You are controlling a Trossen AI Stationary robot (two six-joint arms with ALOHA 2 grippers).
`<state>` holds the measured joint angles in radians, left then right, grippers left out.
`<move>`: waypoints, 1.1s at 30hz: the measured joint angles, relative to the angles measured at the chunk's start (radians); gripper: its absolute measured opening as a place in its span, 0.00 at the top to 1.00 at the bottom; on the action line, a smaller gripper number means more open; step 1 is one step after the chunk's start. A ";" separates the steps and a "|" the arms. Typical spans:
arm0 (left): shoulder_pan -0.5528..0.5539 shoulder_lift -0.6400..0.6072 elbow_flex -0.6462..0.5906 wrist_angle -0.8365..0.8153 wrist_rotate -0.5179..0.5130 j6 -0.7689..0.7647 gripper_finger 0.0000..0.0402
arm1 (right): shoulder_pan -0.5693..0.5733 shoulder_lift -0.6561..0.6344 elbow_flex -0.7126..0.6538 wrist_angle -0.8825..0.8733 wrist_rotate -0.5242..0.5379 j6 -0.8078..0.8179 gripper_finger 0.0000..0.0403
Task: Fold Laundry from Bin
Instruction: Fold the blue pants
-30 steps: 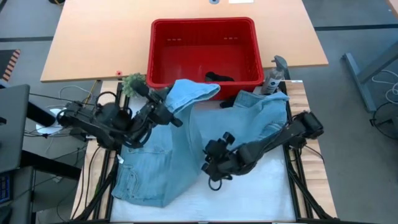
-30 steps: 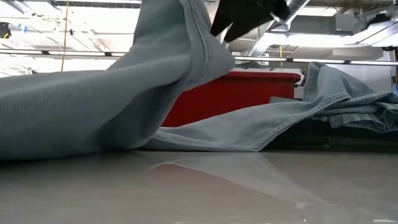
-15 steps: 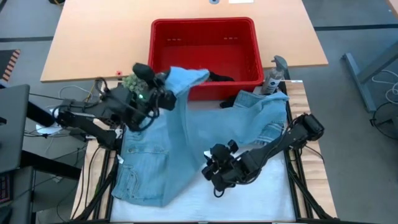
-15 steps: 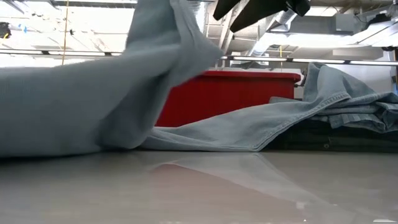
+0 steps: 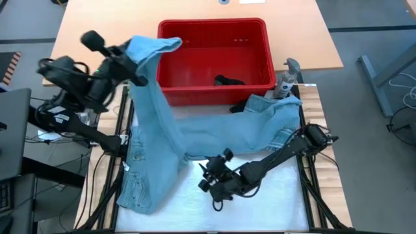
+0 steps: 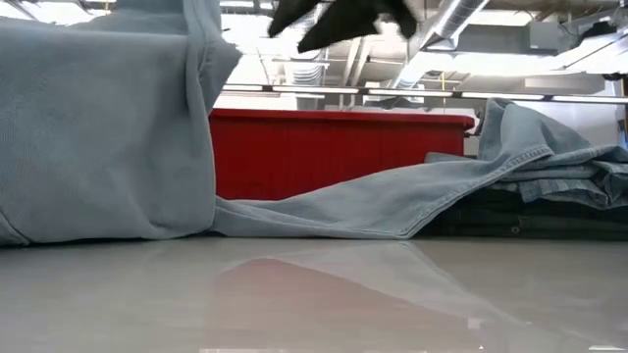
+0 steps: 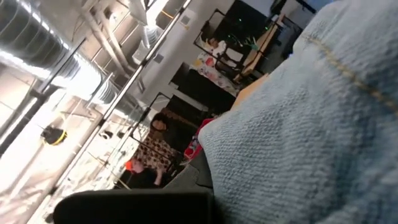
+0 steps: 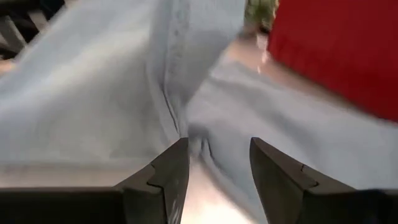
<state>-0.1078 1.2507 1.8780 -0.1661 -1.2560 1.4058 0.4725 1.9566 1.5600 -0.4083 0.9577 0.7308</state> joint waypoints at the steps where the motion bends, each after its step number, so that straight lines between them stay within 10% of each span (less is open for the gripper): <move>1: -0.001 -0.009 0.000 0.000 -0.001 -0.003 1.00 | -0.014 0.007 0.001 0.051 -0.009 -0.045 0.52; 13: 0.028 -0.023 -0.001 -0.078 -0.010 -0.006 1.00 | -0.173 0.012 0.000 0.529 -0.324 -0.446 0.53; 33: 0.250 0.039 -0.001 -0.114 -0.010 -0.101 1.00 | -0.228 0.013 0.000 0.617 -0.216 -0.593 0.54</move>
<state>0.1427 1.2898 1.8767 -0.2800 -1.2657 1.3044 0.2450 1.9694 1.5600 0.2090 0.7418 0.1375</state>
